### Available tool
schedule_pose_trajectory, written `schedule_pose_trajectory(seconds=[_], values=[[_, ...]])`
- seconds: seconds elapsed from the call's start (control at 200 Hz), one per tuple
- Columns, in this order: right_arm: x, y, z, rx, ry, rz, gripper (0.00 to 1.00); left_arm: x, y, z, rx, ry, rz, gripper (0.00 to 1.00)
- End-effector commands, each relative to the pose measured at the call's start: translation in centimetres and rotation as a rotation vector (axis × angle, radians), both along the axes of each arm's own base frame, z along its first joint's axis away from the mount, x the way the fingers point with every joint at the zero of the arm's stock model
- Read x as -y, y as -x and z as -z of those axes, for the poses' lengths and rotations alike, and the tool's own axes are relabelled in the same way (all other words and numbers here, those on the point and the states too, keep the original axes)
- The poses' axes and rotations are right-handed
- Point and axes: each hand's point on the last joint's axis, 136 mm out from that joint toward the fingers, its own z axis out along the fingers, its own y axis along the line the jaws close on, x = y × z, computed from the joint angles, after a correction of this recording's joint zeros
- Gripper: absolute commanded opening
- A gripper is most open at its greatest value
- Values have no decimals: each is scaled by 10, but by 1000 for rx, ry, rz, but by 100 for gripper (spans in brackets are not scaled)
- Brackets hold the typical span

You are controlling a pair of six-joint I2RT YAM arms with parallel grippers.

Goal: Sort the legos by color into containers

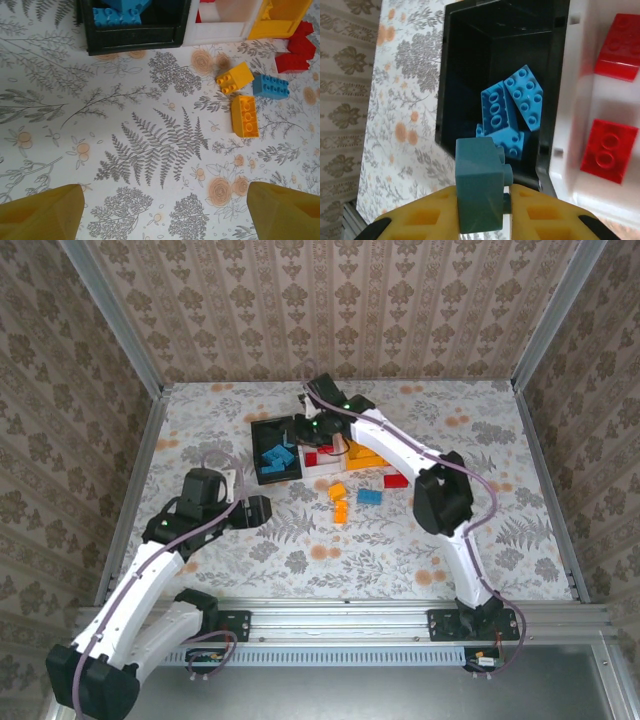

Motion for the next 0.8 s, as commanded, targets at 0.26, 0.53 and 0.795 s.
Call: schedule_pose_trajectory(seconds=[0.26,0.53,0.795], values=[[-24,-46,-32,26,-152,43,56,-6,4,10,-41,-20,10,86],[12,-33,-116,184,-131,32,62,-3,3,8,-38,-1,10,86],[89,25,-117,236,108,39,70,17,-1,10,-43,12,68,86]])
